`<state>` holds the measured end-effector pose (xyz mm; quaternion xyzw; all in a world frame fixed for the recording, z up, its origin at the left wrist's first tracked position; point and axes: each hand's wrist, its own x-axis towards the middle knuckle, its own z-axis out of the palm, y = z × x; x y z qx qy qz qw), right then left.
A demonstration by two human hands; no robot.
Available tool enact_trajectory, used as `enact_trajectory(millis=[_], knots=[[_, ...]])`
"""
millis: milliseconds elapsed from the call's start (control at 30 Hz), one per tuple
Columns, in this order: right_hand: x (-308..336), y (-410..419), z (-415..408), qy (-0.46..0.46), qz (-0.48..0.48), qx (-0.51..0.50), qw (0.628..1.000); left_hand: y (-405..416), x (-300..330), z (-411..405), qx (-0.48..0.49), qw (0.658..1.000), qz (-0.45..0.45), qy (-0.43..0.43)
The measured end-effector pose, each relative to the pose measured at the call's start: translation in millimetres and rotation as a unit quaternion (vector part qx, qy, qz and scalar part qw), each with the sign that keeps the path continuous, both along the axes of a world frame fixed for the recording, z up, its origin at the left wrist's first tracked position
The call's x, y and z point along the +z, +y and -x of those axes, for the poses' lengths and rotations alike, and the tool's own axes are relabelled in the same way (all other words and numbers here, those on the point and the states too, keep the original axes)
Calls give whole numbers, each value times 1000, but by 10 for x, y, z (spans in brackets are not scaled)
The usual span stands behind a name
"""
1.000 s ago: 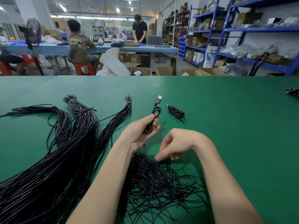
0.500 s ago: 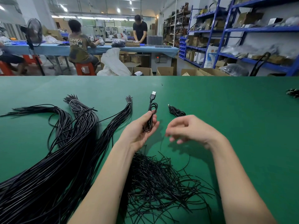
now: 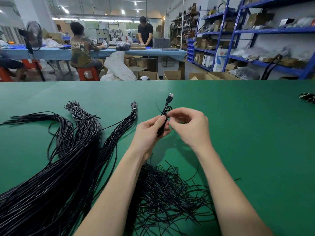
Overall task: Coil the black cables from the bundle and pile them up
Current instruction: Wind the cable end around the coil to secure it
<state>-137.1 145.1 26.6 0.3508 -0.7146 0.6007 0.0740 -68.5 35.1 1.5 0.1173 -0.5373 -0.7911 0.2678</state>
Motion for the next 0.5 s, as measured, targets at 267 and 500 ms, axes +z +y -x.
enact_trajectory(millis=[267, 500], knots=[[32, 23, 20, -60, -75, -12, 995, -39, -2, -33, 54, 983, 171, -37], [33, 51, 43, -92, -91, -28, 991, -3, 33, -35, 26, 973, 226, -46]])
